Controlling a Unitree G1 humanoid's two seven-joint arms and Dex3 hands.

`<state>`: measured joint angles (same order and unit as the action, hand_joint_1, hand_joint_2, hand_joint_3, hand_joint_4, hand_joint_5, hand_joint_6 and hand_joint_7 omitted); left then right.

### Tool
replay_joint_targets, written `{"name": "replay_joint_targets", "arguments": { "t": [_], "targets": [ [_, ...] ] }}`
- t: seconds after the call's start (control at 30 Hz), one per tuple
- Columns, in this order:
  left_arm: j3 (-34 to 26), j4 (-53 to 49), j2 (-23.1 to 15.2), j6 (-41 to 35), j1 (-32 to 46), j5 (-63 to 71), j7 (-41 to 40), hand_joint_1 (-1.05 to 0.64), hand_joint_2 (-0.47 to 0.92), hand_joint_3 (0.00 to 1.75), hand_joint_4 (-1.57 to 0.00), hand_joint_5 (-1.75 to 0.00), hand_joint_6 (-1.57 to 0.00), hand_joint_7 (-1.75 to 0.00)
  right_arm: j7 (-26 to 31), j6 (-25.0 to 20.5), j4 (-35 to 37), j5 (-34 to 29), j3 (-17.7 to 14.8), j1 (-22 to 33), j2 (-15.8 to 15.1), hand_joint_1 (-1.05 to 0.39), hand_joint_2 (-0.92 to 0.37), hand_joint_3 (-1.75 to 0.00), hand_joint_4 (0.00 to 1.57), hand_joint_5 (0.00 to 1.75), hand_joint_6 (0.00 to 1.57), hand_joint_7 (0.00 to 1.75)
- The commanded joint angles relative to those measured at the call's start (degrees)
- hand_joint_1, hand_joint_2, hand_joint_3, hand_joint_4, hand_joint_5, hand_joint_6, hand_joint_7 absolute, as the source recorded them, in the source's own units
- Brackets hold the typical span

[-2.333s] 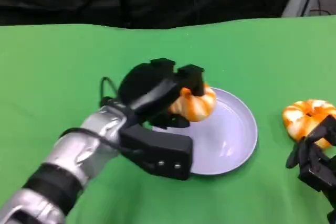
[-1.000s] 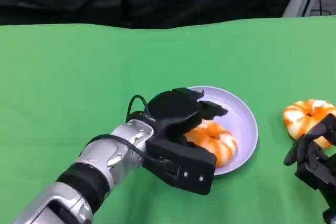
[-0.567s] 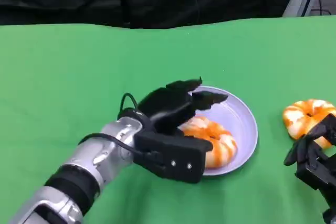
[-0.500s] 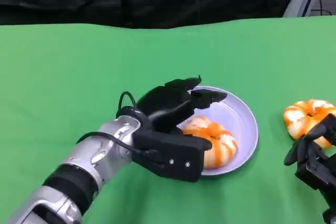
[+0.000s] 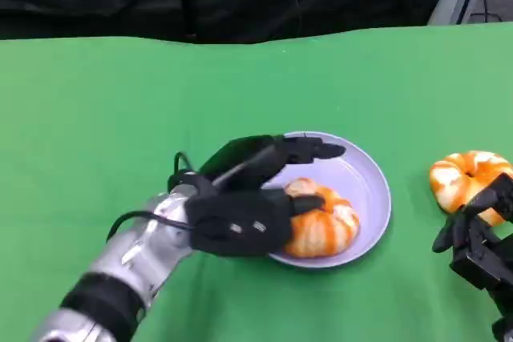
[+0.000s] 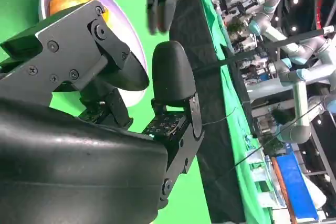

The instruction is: Grasp the bread from the table and place it into the plate.

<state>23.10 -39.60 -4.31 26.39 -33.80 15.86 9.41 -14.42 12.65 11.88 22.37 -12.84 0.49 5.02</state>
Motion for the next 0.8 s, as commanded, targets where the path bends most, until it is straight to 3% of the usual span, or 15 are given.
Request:
{"name": "replay_joint_targets", "arguments": {
  "t": [0.03, 0.13, 0.17, 0.23, 0.3, 0.67, 0.8],
  "targets": [
    [-17.6, 15.6, -2.2, -14.1, 16.2, -39.7, 26.1, -0.1, 0.53, 1.25, -0.93, -1.69, -0.91, -1.49, -0.3, 0.7, 0.1, 0.2, -0.5, 0.0, -0.8, -0.09, -0.44, -1.37, 0.9, 1.75, 0.78, 1.61],
    [-18.2, 17.1, -2.5, -16.1, 16.7, -41.0, 27.5, -0.1, 0.52, 1.28, -0.94, -1.74, -0.89, -1.58, -0.3, 0.7, 0.1, 0.2, -0.5, 0.0, -0.8, -0.1, -0.44, -1.38, 0.9, 1.75, 0.78, 1.61],
    [-20.4, 18.4, -3.0, -20.5, 19.0, -45.4, 29.6, -0.1, 0.52, 1.28, -0.94, -1.74, -0.89, -1.59, -0.1, 0.4, -0.1, 0.1, -0.5, 0.1, -0.9, -0.1, -0.44, -1.38, 0.9, 1.75, 0.78, 1.61],
    [-23.3, 20.6, -3.6, -26.7, 22.0, -51.1, 32.3, -0.15, 0.61, 1.06, -0.94, -1.75, -0.86, -1.66, 0.1, 0.0, -0.3, 0.1, -0.5, 0.1, -1.0, -0.09, -0.45, -1.38, 0.9, 1.75, 0.79, 1.61],
    [-24.6, 22.2, -3.8, -29.9, 22.9, -52.6, 33.2, -0.16, 0.63, 1.0, -0.94, -1.75, -0.85, -1.67, 0.1, -0.1, -0.4, 0.1, -0.5, 0.1, -1.0, -0.08, -0.45, -1.38, 0.9, 1.75, 0.79, 1.61],
    [-27.0, 24.7, -2.8, -34.0, 23.5, -51.6, 34.0, -0.17, 0.65, 0.96, -0.94, -1.75, -0.85, -1.68, 0.1, -0.1, -0.4, 0.1, -0.5, 0.1, -1.0, -0.08, -0.45, -1.37, 0.9, 1.75, 0.79, 1.6],
    [-34.4, 14.4, -6.9, -46.6, 24.0, -63.2, 48.7, -0.14, 0.51, 1.14, -0.83, -1.75, -0.86, -1.63, 0.5, -0.2, -1.0, 0.2, -0.6, 0.4, -0.7, -0.09, -0.44, -1.35, 0.9, 1.75, 0.79, 1.59]
  ]
}}
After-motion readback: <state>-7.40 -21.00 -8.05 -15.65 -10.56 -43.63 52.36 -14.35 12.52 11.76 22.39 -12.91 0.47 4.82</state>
